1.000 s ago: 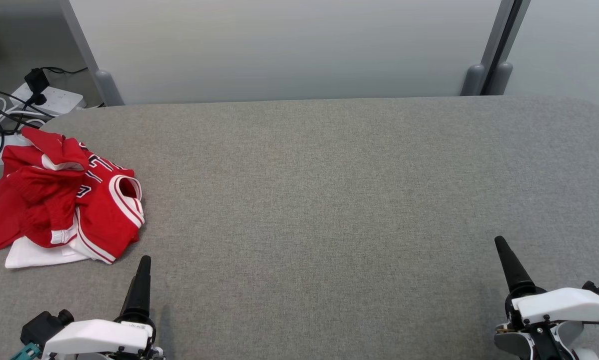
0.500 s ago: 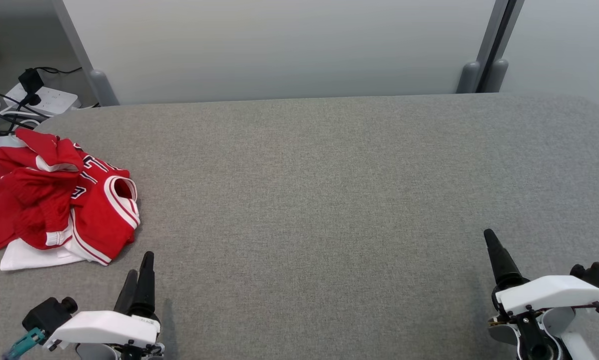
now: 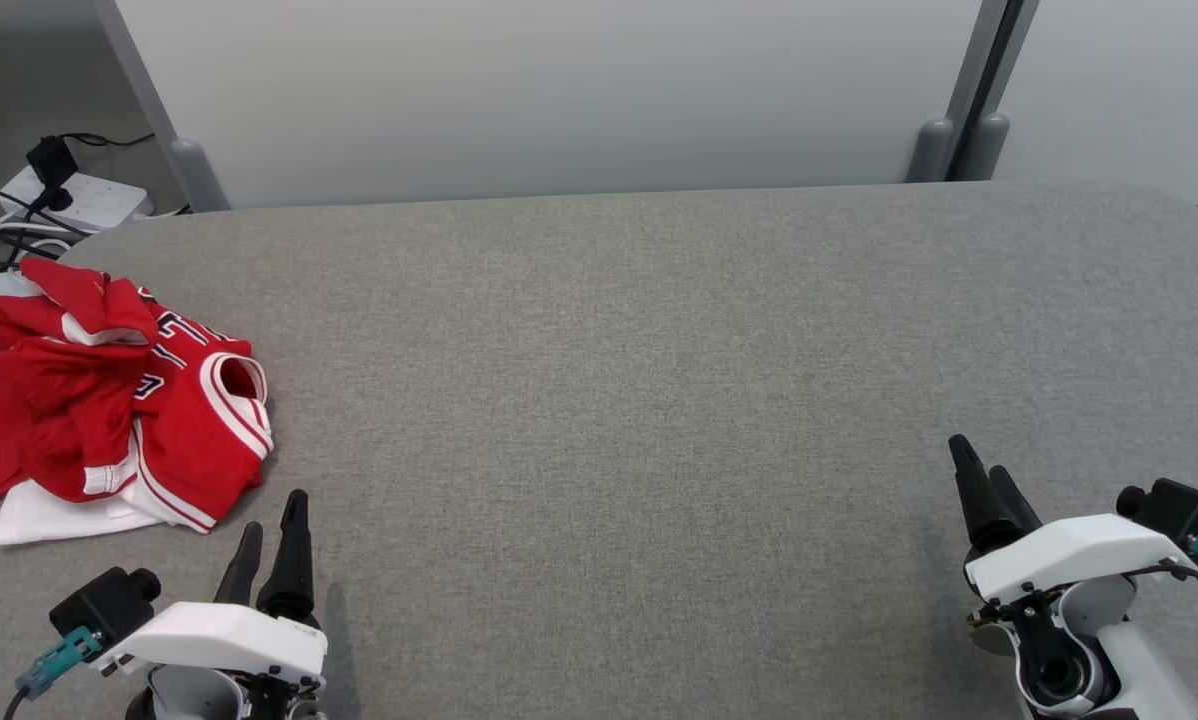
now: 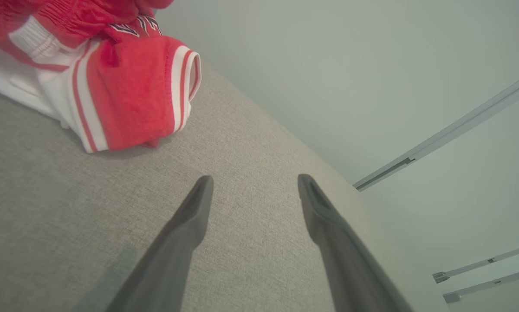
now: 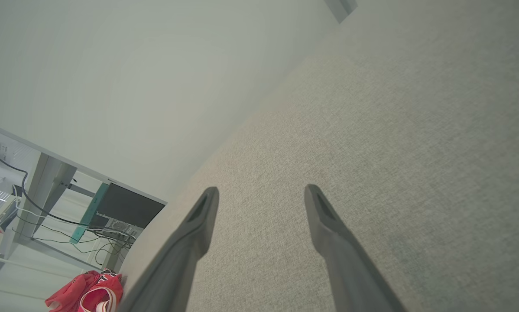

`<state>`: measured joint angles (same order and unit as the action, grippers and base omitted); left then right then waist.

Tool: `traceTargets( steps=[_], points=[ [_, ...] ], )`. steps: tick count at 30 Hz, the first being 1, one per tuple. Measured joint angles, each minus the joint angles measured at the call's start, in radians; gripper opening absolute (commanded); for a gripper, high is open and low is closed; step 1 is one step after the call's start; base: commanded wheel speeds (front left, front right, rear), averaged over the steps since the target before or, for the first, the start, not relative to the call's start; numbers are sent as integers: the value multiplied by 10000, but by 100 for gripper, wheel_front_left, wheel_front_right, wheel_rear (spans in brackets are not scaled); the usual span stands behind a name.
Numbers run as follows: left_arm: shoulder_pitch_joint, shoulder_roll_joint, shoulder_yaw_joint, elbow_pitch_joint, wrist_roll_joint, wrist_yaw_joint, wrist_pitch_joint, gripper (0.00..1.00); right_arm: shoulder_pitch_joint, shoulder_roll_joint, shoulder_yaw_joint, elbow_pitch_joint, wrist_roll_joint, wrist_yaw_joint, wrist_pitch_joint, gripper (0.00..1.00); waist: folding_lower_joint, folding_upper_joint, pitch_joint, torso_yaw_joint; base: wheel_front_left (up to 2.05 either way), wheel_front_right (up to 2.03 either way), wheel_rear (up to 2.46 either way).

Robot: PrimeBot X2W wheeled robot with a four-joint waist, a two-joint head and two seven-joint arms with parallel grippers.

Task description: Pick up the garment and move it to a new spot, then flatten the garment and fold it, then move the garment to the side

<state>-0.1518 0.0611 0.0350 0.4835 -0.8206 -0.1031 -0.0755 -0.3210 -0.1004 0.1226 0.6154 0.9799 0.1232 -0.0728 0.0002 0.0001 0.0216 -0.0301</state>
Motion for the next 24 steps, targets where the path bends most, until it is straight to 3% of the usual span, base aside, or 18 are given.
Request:
traceTargets(
  steps=[24],
  points=[
    [-451,159,121,477,2897,88,-656,100,-847,-102,163,454,-2667,0,-616,100,-1,0,105,-140,0,0,0]
  ],
)
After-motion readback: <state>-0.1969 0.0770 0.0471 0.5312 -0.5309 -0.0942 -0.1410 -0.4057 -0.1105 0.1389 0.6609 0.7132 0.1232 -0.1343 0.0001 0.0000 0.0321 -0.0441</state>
